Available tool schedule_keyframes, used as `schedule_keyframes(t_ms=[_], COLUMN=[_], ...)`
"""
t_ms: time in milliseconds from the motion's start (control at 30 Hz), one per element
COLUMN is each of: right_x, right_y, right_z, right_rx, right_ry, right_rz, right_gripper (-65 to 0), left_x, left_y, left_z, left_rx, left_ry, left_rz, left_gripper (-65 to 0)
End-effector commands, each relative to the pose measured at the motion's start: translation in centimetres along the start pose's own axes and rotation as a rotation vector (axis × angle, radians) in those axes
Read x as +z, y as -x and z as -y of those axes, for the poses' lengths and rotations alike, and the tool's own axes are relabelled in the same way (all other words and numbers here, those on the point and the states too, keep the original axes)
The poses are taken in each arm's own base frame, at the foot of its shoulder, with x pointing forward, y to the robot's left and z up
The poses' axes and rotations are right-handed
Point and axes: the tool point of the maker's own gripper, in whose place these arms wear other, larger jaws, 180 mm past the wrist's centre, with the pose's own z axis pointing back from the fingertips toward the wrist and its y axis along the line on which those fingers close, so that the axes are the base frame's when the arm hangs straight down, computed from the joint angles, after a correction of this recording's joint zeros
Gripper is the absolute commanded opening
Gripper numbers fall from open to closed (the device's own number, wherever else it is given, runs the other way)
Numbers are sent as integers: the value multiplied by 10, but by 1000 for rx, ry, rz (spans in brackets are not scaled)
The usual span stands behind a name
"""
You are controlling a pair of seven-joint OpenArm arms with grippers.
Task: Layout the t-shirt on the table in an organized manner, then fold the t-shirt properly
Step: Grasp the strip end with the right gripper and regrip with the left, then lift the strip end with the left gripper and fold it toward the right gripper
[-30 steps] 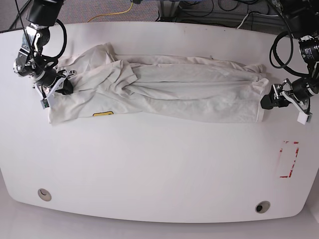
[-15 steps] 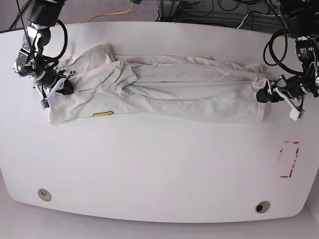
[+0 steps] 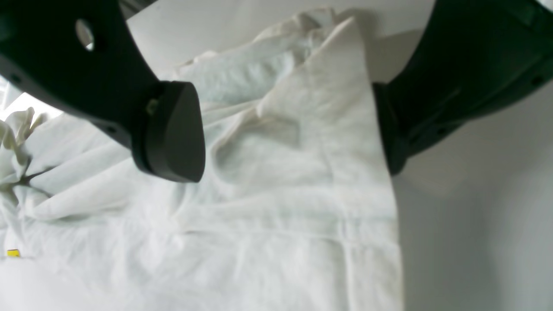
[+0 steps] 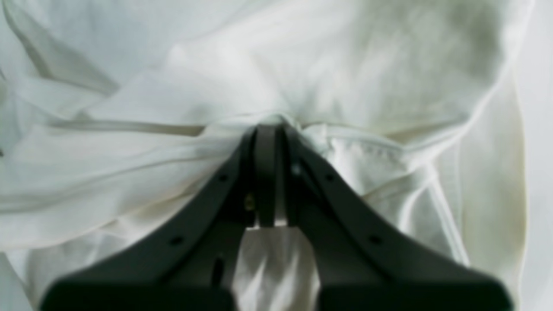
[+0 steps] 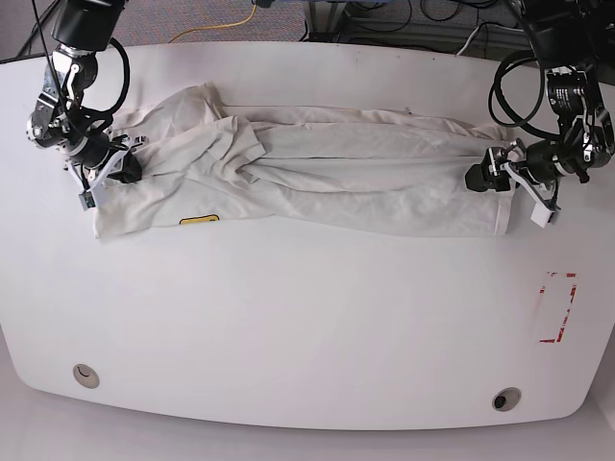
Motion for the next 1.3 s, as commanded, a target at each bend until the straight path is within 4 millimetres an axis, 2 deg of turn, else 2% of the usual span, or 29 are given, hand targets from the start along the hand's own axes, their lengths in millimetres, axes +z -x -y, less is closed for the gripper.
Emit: schedule_keyframes(t_ms=[0,267,567,700,733,800,833,933,1000,1100,1267], right_x=[2,1,1,1,1,1,1,1,1,0,1], right_y=[33,33,33,32,32,32,32,31,29,27,27], right_z=[8,8,8,8,8,8,8,6,4,3,3], right_rx=[22,21,21,22,22,22,22,16,7,-4,-5], right_ry=[43,42,42,42,42,42,42,36,25,14,12], right_rz=[-155,-155,-155,-153,-153,-153,-153,-146,-135,-122,-124], right_gripper=[-612,-612,-612,-612,-612,-612,-612,-612,-612,-612,-612], left_x=[0,-7,-6,-7,-7,-9,-13,-16,-16,-16,-4], left_y=[-3,7,5,5,6,6,8,9,8,7,-13], left_z=[6,5,2,2,3,5,10,15,16,17,34], left_rx=[-16,-42,-54,-55,-54,-51,-44,-37,-38,-42,-128], left_ry=[13,-12,-32,-31,-30,-24,-9,4,5,7,11], left_rz=[2,-44,-47,-49,-48,-48,-44,-41,-39,-34,20], left_gripper=[-151,-151,-157,-257,-326,-406,-482,-576,-604,-608,-608])
